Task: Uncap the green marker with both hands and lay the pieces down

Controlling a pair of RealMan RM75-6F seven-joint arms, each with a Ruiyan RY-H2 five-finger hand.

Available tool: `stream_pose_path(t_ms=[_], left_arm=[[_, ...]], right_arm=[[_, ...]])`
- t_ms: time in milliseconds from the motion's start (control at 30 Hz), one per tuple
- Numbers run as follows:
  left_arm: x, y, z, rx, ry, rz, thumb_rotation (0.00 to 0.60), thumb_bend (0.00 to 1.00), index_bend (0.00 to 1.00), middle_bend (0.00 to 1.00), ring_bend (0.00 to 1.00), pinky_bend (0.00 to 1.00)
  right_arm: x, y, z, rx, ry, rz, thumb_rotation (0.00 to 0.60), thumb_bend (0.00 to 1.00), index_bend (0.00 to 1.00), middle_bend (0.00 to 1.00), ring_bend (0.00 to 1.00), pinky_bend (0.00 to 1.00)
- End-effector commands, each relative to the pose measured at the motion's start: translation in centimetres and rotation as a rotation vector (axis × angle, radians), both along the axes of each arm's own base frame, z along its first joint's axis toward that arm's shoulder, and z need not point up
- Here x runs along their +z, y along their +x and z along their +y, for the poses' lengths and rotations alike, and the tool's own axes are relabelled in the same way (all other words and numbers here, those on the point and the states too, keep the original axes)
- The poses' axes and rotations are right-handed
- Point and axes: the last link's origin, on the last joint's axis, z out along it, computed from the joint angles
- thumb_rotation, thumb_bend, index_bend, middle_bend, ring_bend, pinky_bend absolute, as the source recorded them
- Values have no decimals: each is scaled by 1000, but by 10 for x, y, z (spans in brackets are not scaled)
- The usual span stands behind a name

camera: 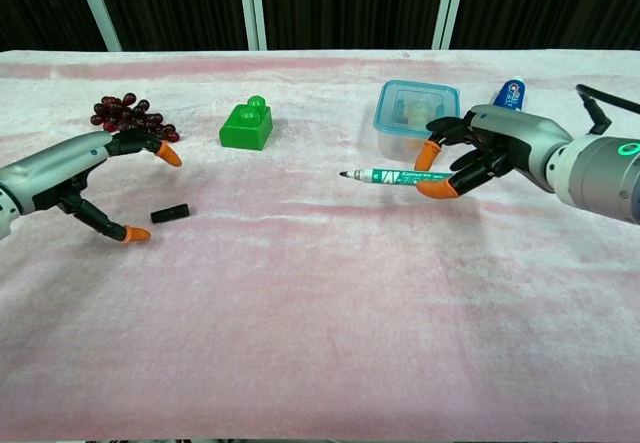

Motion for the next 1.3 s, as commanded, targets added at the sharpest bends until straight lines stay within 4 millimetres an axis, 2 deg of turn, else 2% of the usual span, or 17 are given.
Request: stream_pose_path(t_ms=[33,200,267,300,467,567,667,800,933,1067,1167,1300], left_arm=[[4,4,4,-11,25,-11,600,98,177,156,0,19],[21,14,9,-73,68,-39,600,88,174,156,0,14],[29,18,11,-91,84,-51,600,88,174,156,0,14],[32,20,11,-97,91,-54,600,88,174,156,0,13],[48,24,11,-114,115,-55,600,88,182,154,0,11],[54,26,11,-106,126,-62,600,88,181,149,0,11],[55,25,8,-103,121,-63,600,88,174,142,0,8],[59,24,6,-106,118,-52,600,86,160,132,0,0],[72,24,4,-126,144,-40,600,84,152,132,0,0],[99,15,-3,-136,190,78,600,84,141,129,0,2],[128,5,-15,-83,252,232,600,84,123,127,0,2],[159,-3,-39,11,331,327,600,85,119,124,0,9]], right_arm=[[0,-1,-1,-5,0,4,600,382,790,0,23,152],[-2,-3,-2,-13,1,13,600,343,790,0,19,152],[-4,-5,-2,-15,3,26,600,286,750,0,12,152],[-6,-6,-2,-18,8,31,600,260,714,0,9,152],[-11,-9,0,-15,49,60,600,110,378,0,0,152],[-13,-8,-1,-26,63,46,600,66,249,0,0,152],[-16,-7,-2,-30,69,39,600,31,154,0,0,152],[-9,-5,-3,-39,56,9,600,19,104,0,0,152],[21,-1,-8,-34,-29,-45,600,19,97,0,0,152],[76,-11,-7,3,-167,-31,600,19,97,0,0,152],[119,-32,2,16,-248,31,600,20,94,0,0,152],[163,-68,19,28,-342,171,600,23,88,0,0,152]])
